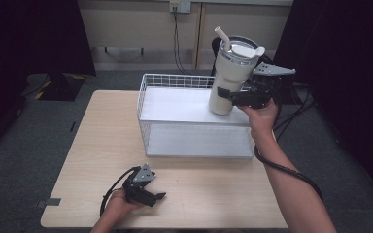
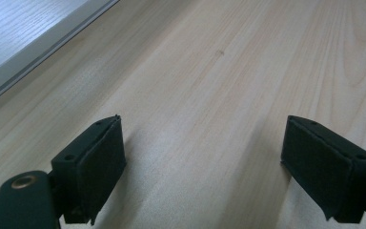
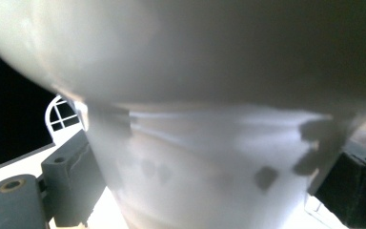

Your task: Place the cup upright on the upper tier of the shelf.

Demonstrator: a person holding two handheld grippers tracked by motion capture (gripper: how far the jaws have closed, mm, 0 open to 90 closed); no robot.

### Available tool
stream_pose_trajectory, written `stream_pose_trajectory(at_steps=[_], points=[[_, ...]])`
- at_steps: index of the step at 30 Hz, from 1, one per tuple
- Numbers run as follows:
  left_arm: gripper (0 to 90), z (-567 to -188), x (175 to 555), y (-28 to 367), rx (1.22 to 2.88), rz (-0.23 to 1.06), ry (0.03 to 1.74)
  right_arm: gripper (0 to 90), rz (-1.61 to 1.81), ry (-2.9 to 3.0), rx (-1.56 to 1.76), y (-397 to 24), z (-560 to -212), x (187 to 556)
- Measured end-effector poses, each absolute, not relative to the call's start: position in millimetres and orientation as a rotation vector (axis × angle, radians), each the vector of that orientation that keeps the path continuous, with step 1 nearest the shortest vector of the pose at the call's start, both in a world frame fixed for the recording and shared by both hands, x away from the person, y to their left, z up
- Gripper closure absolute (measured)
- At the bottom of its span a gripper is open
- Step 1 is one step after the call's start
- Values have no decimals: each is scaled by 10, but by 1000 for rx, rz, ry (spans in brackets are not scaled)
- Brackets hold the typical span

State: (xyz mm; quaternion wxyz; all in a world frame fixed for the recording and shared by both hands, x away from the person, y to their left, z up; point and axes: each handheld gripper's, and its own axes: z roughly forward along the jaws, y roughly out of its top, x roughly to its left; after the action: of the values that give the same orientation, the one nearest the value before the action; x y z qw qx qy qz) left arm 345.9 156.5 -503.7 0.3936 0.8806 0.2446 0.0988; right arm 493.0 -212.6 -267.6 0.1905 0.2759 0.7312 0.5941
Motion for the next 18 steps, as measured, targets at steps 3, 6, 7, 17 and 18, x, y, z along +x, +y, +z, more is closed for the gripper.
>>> stream_pose_trajectory(at_steps=[3, 6, 7, 17, 18], points=[[141, -5037, 3459, 1565, 2234, 251, 620, 100, 1658, 2049, 781, -2119, -2671, 4953], [141, -5035, 3459, 1566, 2236, 248, 620, 100, 1647, 2046, 783, -2117, -2670, 4974], [141, -5035, 3459, 1566, 2236, 248, 620, 100, 1647, 2046, 783, -2117, -2670, 4974], [141, -5035, 3459, 1567, 2237, 248, 619, 99, 1598, 2049, 791, -2095, -2690, 5040], [141, -5035, 3458, 1566, 2236, 248, 620, 100, 1601, 2045, 794, -2095, -2698, 5044]])
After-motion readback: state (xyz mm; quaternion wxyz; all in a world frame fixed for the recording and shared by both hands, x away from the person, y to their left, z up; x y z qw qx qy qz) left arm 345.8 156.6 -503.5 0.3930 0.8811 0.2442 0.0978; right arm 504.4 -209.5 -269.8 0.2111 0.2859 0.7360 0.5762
